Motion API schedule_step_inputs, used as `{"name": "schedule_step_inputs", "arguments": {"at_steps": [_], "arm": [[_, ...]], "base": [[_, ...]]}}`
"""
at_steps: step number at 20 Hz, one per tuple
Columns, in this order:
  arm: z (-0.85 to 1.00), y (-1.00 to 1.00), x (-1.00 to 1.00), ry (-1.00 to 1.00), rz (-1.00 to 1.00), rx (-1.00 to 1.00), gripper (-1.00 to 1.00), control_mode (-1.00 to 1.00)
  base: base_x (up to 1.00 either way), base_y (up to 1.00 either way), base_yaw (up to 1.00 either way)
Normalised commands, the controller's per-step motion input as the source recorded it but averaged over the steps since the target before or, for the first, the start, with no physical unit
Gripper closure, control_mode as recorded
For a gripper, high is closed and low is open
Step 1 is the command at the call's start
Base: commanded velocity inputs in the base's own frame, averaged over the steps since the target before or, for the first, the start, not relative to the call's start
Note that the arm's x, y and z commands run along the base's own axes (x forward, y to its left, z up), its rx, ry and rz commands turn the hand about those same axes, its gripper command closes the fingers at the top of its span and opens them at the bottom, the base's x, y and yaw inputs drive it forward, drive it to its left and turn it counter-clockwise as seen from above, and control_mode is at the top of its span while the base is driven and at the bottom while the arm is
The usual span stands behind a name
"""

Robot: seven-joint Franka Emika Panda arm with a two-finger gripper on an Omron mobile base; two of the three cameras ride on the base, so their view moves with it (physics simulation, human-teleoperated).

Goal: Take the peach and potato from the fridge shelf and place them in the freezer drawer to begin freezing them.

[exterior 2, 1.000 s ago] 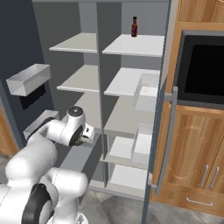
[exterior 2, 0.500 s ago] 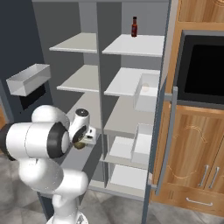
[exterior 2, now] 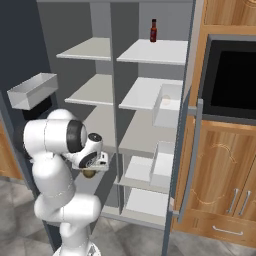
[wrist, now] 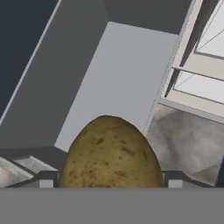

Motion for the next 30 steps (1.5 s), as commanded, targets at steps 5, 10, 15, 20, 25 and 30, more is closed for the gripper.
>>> {"name": "schedule_step_inputs", "arguments": {"at_steps": [5, 10, 15, 20, 25, 30], "arm": [[-0.38, 0.37, 0.11, 0.02, 0.08, -0.04, 1.0, -1.0], [-0.36, 0.32, 0.19, 0.02, 0.04, -0.01, 1.0, -1.0], [-0.46, 0.06, 0.09, 0.0, 0.05, 0.0, 1.0, -1.0], [-0.56, 0.0, 0.0, 0.0, 0.04, 0.0, 1.0, -1.0], [-0.45, 0.01, 0.0, 0.0, 0.0, 0.0, 1.0, -1.0], [-0.34, 0.18, 0.0, 0.0, 0.0, 0.0, 1.0, -1.0]], "base": [[0.0, 0.0, 0.0], [0.0, 0.0, 0.0], [0.0, 0.0, 0.0], [0.0, 0.0, 0.0], [0.0, 0.0, 0.0], [0.0, 0.0, 0.0]]}}
